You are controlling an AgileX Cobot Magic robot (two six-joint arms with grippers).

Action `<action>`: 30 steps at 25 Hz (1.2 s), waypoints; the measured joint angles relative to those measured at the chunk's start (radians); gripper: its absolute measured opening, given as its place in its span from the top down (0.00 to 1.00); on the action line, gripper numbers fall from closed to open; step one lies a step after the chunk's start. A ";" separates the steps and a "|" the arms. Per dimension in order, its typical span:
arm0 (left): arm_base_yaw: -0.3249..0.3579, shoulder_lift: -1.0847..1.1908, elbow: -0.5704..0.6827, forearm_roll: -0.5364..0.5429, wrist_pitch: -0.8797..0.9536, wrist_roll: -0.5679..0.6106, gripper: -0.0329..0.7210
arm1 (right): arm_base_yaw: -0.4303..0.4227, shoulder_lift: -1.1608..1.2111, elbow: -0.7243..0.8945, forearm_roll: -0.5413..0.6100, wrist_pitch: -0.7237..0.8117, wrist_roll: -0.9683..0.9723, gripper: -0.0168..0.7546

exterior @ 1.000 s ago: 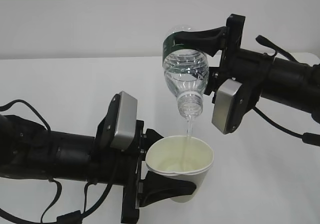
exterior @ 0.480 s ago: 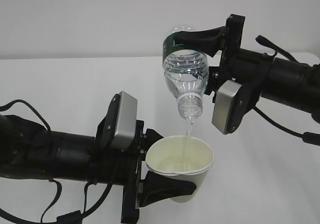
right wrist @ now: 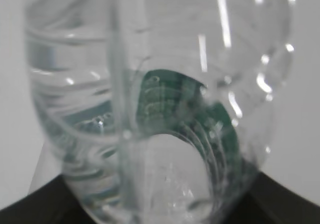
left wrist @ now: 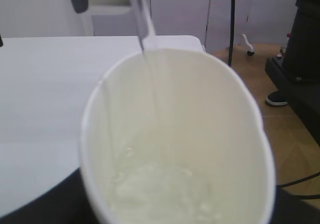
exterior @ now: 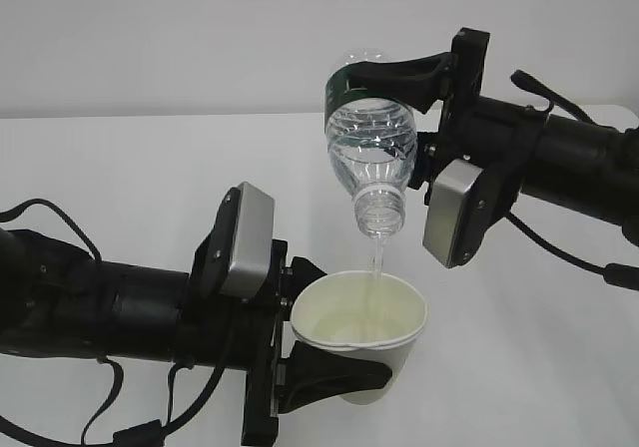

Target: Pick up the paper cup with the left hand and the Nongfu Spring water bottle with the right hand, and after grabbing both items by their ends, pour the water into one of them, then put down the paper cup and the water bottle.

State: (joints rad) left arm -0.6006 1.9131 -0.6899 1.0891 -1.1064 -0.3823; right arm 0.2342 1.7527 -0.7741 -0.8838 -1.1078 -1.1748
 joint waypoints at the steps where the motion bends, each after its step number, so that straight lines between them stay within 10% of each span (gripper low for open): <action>1: 0.000 0.000 0.000 0.000 0.000 0.000 0.41 | 0.000 0.000 0.000 0.000 0.000 0.000 0.40; 30: 0.000 0.000 0.000 0.000 0.000 0.000 0.41 | 0.000 0.000 0.000 0.000 -0.008 -0.002 0.40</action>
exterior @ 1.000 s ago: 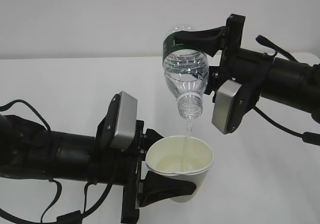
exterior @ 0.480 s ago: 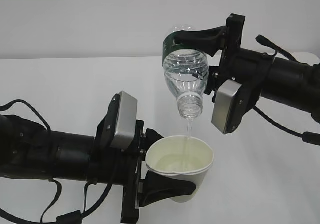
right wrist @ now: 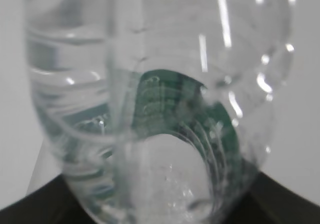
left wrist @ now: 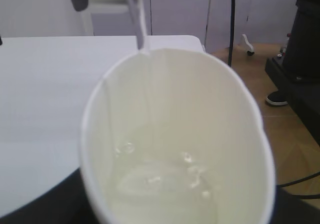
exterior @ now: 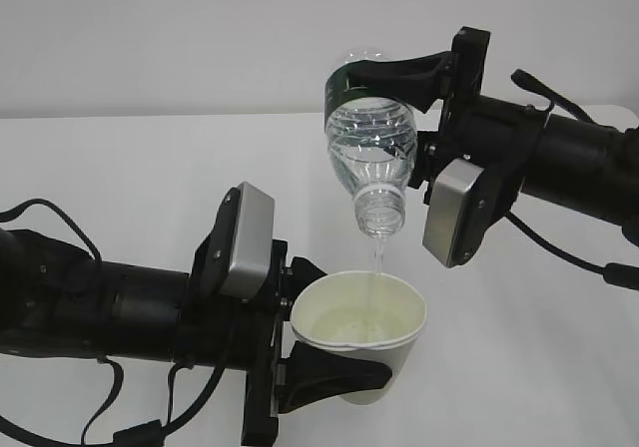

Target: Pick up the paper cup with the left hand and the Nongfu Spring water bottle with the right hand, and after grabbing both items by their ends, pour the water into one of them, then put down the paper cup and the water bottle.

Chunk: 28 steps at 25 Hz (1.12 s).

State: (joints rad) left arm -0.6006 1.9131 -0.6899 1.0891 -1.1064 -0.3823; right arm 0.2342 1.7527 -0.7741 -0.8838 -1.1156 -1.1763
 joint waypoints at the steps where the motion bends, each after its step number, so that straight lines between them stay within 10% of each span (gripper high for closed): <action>1: 0.000 0.000 0.000 0.000 0.000 0.000 0.41 | 0.000 0.000 0.000 0.000 0.000 0.000 0.40; 28: 0.000 0.000 0.000 0.000 0.006 0.000 0.41 | 0.000 0.000 0.000 0.000 0.000 0.000 0.40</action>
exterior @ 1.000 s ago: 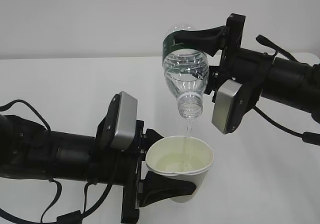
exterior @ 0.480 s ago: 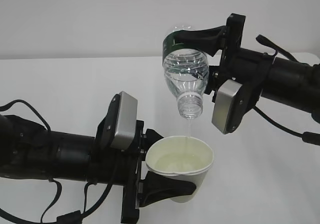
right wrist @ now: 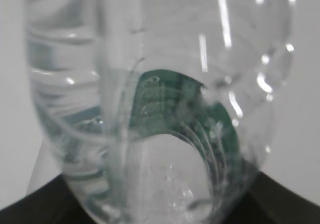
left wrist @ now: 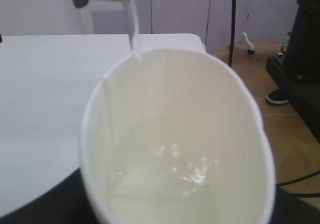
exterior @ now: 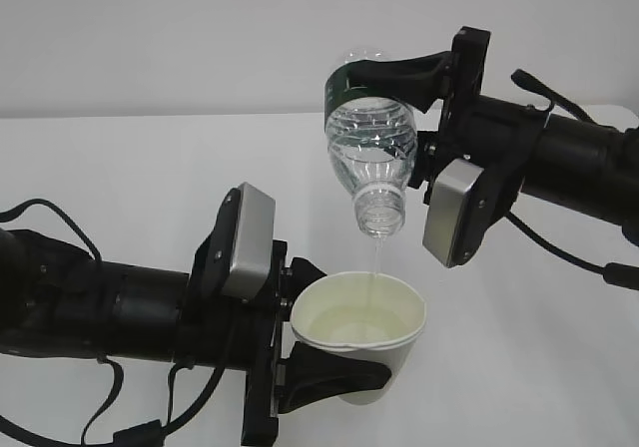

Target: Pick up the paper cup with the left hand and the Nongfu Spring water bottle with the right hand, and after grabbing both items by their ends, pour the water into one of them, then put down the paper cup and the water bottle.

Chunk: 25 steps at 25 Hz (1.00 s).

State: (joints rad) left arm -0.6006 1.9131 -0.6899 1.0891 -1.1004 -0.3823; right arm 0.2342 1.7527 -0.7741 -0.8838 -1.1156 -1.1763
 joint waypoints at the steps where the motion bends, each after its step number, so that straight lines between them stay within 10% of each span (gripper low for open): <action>1: 0.000 0.000 0.000 0.000 0.000 0.000 0.41 | 0.000 0.000 0.000 0.000 0.000 0.000 0.40; 25: 0.000 0.000 0.000 0.000 0.011 0.000 0.41 | 0.000 0.000 0.000 0.000 -0.013 0.000 0.40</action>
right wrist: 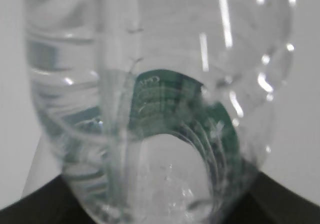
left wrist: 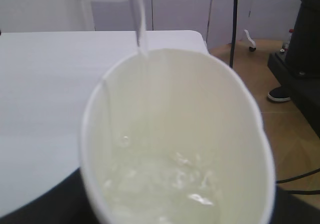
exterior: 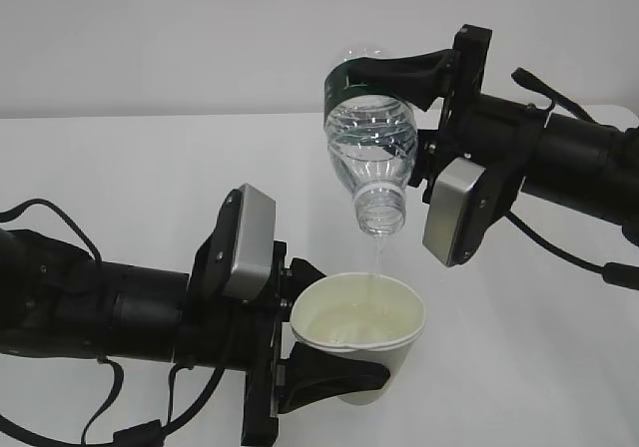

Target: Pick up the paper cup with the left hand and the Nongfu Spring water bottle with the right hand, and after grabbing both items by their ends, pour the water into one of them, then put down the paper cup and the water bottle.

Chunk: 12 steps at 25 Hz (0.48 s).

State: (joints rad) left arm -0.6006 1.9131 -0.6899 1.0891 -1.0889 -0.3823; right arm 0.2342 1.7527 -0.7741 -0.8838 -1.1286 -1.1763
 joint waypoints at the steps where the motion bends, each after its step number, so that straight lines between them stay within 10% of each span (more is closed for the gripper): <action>1: 0.000 0.000 0.000 0.000 0.000 0.000 0.41 | 0.000 0.000 0.000 0.000 -0.001 0.000 0.40; 12: 0.000 0.000 0.000 -0.002 0.002 0.000 0.41 | 0.000 0.000 0.000 0.000 -0.002 0.000 0.40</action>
State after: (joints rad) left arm -0.6006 1.9131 -0.6899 1.0873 -1.0865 -0.3823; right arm 0.2342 1.7527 -0.7741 -0.8838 -1.1308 -1.1763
